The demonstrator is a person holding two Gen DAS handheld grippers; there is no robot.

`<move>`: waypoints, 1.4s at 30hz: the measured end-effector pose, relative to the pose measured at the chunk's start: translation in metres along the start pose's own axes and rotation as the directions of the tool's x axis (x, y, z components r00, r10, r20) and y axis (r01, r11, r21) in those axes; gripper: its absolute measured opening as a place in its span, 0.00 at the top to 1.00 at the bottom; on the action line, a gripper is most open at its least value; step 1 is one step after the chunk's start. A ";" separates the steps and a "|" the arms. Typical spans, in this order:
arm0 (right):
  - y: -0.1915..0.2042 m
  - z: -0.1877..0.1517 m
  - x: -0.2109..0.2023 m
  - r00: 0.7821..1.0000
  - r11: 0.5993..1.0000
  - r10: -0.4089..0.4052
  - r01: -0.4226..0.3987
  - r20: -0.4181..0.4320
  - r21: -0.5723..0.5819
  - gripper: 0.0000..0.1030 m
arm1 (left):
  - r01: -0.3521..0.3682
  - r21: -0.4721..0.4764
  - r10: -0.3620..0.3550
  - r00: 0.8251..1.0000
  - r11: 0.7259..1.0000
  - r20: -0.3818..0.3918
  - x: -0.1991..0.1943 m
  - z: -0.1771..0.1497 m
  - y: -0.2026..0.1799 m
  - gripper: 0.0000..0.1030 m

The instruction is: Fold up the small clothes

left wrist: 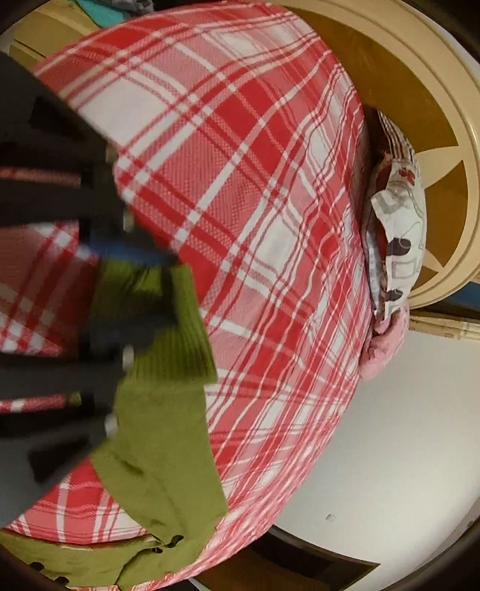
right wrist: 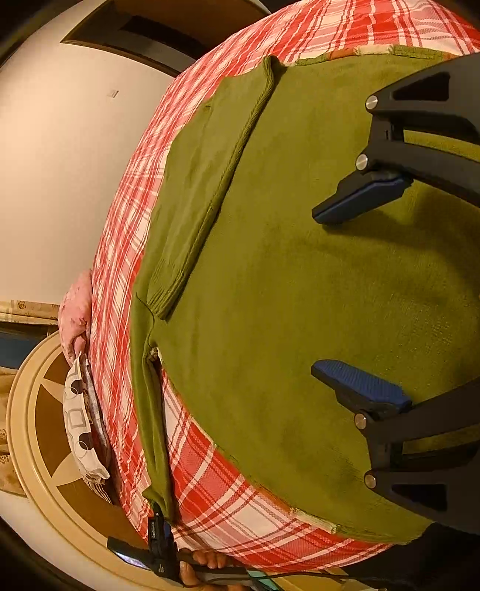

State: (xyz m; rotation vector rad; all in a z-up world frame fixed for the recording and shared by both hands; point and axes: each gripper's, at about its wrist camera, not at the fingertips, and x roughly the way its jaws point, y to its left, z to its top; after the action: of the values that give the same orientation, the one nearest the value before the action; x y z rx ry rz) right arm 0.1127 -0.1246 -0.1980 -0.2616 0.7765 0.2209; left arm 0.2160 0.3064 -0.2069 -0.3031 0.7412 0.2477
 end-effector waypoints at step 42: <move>0.005 -0.003 -0.008 0.999 0.999 0.016 -0.017 0.031 0.036 0.26 | 0.140 -0.185 -0.108 0.979 0.973 0.173 -0.084 0.015 -0.006 0.96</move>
State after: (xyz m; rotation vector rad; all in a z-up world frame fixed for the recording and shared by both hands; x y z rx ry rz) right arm 0.1036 -0.1214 -0.1948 -0.2167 0.7523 0.2258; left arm 0.1679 0.2970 -0.1374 -0.5096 0.5355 0.2245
